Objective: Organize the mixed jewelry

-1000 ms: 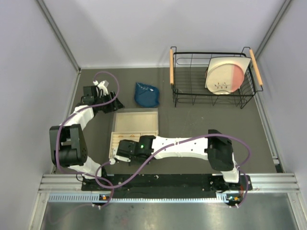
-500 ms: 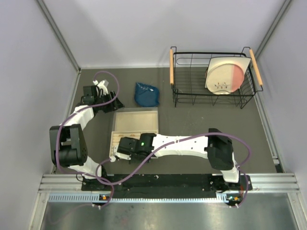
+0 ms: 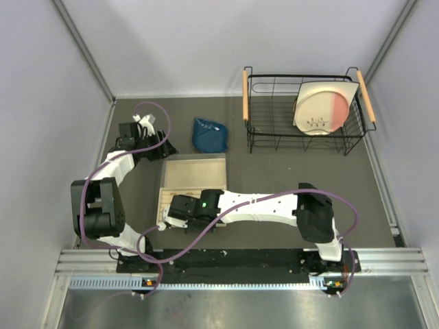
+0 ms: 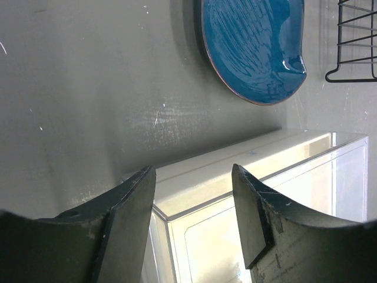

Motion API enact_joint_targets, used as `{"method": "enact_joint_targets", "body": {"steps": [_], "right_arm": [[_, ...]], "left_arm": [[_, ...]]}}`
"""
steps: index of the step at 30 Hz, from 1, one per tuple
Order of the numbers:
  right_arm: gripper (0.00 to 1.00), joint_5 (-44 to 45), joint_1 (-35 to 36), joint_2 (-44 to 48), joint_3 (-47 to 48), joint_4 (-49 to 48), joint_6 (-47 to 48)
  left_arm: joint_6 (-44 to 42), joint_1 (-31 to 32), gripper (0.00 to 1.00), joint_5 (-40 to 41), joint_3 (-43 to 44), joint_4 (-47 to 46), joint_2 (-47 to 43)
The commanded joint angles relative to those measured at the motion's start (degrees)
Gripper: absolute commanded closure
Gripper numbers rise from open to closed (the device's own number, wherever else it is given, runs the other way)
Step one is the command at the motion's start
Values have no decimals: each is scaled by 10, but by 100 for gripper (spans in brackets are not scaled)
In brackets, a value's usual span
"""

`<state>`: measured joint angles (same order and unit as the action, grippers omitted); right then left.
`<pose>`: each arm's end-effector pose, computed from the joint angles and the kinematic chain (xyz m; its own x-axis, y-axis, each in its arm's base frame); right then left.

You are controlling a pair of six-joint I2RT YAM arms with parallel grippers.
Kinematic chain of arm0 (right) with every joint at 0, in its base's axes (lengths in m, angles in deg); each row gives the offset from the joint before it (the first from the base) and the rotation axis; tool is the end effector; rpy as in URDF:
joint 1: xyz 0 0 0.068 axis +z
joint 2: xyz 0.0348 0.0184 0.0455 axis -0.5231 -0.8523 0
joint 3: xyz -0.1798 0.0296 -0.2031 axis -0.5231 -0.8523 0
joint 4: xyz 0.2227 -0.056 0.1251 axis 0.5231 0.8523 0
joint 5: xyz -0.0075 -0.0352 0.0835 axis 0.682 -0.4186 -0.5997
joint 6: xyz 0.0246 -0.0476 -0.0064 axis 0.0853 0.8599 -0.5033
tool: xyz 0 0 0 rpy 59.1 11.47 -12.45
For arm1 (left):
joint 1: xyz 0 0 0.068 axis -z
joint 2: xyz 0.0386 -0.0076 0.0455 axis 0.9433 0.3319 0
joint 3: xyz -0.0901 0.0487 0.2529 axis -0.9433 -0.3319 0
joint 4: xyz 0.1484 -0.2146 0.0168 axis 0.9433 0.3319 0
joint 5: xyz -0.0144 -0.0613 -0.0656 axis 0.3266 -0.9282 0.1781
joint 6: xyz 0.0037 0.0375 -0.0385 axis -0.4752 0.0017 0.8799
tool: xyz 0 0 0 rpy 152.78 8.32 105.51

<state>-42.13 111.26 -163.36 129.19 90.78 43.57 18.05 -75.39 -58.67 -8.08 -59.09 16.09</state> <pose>0.0785 0.4015 0.2331 0.0503 -0.9611 -0.2716 -0.9770 0.0091 -0.2132 0.3281 0.0083 0.2164 -0.7548 -0.2654 -0.5999 0.1290 0.8366 -0.5323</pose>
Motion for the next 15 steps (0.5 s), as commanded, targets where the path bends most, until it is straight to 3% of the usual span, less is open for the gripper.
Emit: {"method": "enact_joint_targets", "body": {"steps": [1,15], "right_arm": [[100,43,-21,37,-1,-29,-7],[100,38,-21,45,-16,-38,-10]], "left_arm": [[-10,6,40,-12,9,17,1],[-10,5,40,-13,10,17,4]]}}
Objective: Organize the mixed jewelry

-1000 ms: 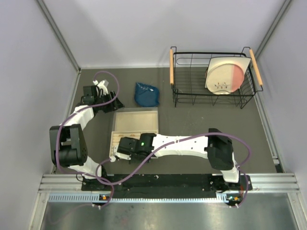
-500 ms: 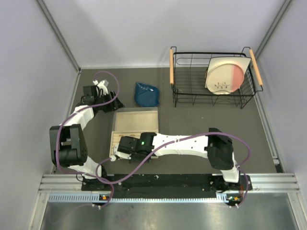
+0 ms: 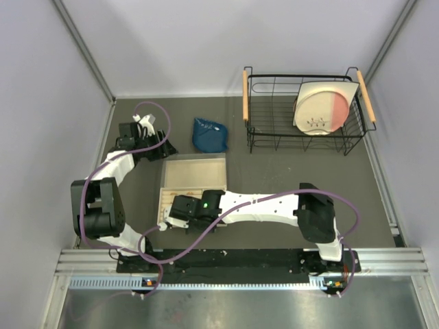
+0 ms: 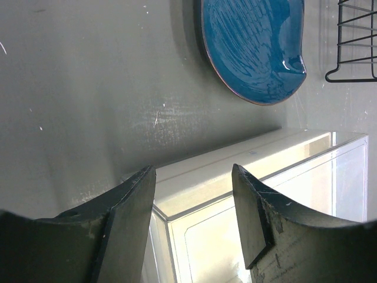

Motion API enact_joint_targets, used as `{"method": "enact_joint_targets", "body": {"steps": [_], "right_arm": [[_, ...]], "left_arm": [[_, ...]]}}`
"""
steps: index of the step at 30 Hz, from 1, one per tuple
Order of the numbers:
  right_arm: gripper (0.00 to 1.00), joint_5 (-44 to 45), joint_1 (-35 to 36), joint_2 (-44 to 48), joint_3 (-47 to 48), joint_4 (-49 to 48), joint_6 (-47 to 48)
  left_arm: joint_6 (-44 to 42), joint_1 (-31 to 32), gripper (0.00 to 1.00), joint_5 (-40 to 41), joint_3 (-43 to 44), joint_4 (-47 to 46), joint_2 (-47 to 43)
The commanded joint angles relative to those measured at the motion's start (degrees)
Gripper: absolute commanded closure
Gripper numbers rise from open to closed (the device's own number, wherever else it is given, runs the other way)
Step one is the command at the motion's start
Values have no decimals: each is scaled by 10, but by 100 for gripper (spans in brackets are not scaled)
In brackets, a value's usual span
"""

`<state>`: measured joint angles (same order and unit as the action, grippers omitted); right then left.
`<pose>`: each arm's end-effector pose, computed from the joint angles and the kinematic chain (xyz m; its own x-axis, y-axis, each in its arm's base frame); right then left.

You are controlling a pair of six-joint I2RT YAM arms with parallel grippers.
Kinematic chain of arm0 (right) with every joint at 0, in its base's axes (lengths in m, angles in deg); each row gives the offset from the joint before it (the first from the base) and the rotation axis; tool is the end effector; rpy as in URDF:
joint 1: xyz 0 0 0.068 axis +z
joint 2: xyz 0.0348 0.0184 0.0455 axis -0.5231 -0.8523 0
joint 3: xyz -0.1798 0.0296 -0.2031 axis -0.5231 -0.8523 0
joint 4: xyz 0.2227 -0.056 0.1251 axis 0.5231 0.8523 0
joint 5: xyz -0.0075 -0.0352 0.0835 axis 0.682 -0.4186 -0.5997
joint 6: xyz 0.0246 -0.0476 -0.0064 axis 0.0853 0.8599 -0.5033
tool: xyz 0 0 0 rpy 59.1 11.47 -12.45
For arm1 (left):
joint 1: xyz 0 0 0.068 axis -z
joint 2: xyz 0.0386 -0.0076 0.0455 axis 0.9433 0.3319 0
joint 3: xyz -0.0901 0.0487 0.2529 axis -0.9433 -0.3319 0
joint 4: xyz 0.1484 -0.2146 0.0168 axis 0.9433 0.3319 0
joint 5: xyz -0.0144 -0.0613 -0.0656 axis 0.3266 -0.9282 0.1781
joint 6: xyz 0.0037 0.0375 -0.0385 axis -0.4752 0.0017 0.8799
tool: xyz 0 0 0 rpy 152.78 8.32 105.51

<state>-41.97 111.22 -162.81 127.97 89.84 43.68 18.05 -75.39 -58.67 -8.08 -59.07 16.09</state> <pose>0.0785 0.3994 0.2313 0.0516 -0.9601 -0.2750 -0.9761 0.0097 -0.2170 0.3280 0.0083 0.2164 -0.7550 -0.2654 -0.5997 0.1288 0.8366 -0.5324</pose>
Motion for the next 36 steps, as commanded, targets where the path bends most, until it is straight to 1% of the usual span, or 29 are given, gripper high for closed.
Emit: {"method": "enact_joint_targets", "body": {"steps": [1,14,22,36], "right_arm": [[100,37,-21,39,-5,-30,-11],[100,39,-21,38,-9,-34,-11],[100,67,-21,39,-4,-34,1],[100,84,-26,42,4,-32,15]], "left_arm": [[-10,5,40,-13,10,17,3],[-11,6,40,-16,10,16,6],[-11,5,40,-19,10,18,7],[-12,6,39,-20,13,19,9]]}}
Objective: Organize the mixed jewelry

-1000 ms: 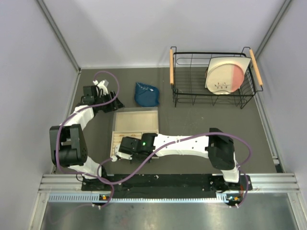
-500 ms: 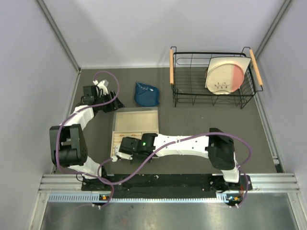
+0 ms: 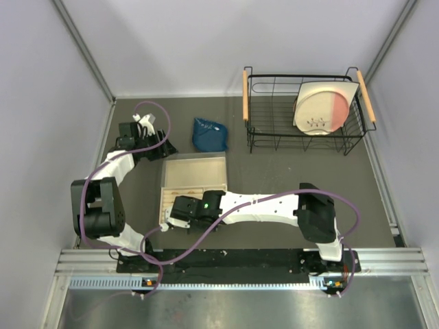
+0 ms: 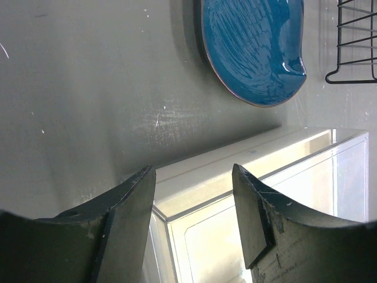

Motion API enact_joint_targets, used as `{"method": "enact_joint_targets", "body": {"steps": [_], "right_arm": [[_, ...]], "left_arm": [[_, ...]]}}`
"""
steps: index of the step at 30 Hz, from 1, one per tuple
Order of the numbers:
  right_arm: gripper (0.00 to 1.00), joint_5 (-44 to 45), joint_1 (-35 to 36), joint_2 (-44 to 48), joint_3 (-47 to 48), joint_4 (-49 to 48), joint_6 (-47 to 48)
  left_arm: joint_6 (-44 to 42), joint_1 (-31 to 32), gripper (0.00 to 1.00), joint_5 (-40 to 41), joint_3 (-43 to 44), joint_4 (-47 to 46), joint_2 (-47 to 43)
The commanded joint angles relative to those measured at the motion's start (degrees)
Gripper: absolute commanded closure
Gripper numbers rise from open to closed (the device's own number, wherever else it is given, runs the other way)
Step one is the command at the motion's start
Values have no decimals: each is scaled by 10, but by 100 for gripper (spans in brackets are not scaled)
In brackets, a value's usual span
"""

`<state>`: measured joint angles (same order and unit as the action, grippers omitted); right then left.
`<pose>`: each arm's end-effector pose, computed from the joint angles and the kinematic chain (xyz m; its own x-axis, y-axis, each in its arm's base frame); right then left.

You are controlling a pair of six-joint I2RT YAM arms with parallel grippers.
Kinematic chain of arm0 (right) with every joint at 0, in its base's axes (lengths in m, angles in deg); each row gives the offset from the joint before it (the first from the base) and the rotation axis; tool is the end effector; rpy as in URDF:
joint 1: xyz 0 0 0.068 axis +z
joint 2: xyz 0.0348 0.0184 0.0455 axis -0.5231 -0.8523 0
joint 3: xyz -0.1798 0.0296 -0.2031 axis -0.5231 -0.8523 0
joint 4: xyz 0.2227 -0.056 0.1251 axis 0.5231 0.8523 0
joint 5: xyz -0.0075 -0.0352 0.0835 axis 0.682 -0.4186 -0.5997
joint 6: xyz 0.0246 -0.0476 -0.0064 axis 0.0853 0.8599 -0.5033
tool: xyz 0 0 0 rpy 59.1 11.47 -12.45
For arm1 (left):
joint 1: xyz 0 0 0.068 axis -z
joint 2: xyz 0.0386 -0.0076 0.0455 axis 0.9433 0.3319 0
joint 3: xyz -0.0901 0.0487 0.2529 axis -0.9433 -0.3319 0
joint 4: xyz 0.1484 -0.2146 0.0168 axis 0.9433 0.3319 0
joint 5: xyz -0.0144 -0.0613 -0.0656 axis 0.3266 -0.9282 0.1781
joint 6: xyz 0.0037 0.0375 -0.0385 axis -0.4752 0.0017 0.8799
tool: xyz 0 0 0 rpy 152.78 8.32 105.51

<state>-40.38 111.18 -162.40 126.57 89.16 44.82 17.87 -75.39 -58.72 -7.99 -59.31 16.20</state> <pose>0.0793 0.3964 0.2277 0.0686 -0.9634 -0.2592 -0.9691 -0.0027 -0.2466 0.3288 0.0084 0.2166 -0.7524 -0.2624 -0.6042 0.1338 0.8372 -0.5303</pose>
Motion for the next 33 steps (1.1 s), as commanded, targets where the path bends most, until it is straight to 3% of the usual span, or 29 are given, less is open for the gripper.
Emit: {"method": "enact_joint_targets", "body": {"steps": [1,33], "right_arm": [[100,72,-26,38,20,-25,4],[100,20,-28,13,9,-24,-13]], "left_arm": [[-10,6,39,-21,11,21,7],[-13,6,35,-22,12,24,7]]}}
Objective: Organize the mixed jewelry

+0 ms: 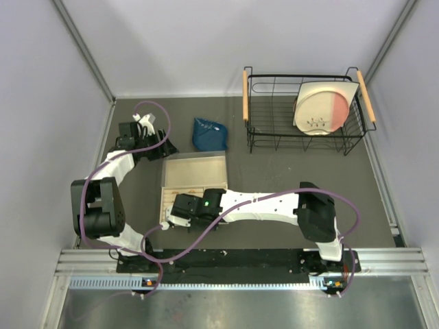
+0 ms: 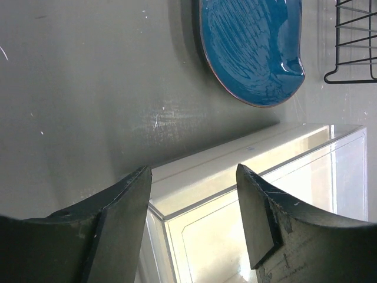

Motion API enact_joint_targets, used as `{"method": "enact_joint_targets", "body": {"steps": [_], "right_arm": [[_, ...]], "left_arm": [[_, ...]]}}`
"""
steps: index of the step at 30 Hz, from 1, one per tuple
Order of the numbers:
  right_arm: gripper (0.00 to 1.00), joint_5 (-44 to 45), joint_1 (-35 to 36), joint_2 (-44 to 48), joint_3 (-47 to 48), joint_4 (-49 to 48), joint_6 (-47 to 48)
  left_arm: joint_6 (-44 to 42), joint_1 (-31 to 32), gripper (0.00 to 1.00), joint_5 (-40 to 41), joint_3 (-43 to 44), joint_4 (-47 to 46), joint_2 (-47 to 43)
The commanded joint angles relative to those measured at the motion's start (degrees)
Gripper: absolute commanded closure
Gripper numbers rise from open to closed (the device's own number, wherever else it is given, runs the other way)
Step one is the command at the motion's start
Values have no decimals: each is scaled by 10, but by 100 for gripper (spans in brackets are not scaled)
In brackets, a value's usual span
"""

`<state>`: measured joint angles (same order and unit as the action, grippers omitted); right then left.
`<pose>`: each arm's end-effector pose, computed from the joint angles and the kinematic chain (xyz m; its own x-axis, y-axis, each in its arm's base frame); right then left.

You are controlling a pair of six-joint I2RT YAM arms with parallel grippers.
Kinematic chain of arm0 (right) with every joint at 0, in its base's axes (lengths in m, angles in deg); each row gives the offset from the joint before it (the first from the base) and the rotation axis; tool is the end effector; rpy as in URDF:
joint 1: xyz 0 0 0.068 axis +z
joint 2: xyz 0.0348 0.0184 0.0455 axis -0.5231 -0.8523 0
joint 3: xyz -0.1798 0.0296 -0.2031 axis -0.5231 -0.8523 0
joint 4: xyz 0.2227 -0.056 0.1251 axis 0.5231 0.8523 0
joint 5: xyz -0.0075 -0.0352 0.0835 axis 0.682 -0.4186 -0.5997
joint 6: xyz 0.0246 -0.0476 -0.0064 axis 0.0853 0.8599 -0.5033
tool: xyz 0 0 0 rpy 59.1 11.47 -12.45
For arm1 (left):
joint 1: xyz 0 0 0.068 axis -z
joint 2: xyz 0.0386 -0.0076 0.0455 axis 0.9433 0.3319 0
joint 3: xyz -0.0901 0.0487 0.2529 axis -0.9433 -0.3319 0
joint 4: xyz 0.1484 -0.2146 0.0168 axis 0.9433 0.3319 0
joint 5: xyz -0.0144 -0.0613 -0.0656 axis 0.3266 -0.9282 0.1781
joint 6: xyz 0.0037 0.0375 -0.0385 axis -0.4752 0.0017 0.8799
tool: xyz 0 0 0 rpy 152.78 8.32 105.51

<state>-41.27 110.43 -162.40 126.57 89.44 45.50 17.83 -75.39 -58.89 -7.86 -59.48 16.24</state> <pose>0.0838 0.3950 0.2274 0.0682 -0.9644 -0.2554 -0.9720 -0.0065 -0.2347 0.3294 0.0083 0.2174 -0.7500 -0.2613 -0.6076 0.1385 0.8362 -0.5306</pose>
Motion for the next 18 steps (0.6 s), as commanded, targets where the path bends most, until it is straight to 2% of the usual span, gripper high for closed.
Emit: {"method": "enact_joint_targets", "body": {"steps": [1,18], "right_arm": [[100,29,-21,14,9,-27,-19],[100,42,-8,19,4,-29,-14]], "left_arm": [[-12,6,35,-22,11,26,5],[-11,1,28,-29,22,30,-1]]}}
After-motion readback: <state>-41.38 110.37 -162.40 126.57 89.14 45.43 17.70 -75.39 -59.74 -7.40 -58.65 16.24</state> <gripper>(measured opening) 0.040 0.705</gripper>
